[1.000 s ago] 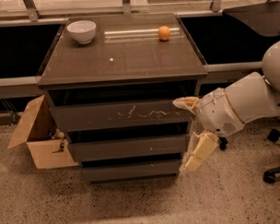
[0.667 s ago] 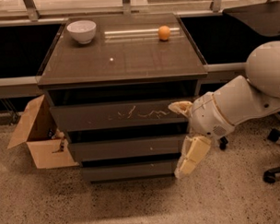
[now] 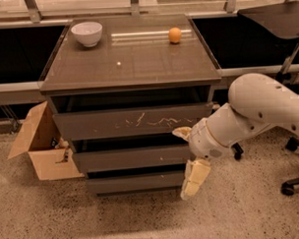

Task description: Open bottom drawer

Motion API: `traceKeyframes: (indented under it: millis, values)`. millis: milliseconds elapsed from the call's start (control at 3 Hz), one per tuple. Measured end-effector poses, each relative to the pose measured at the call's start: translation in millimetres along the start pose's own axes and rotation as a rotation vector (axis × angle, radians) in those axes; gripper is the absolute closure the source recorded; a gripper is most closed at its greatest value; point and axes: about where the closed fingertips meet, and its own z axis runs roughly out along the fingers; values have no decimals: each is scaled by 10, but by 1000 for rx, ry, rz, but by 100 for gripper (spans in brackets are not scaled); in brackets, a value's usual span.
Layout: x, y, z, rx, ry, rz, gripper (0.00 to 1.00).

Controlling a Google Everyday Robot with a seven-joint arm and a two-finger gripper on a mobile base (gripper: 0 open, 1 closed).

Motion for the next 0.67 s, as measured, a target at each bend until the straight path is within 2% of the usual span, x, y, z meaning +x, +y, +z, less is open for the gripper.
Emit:
traceKeyframes:
  millis: [333, 667]
  values:
    - [194, -57, 310, -23, -11, -11, 0]
    - [397, -140, 671, -53, -69, -27, 0]
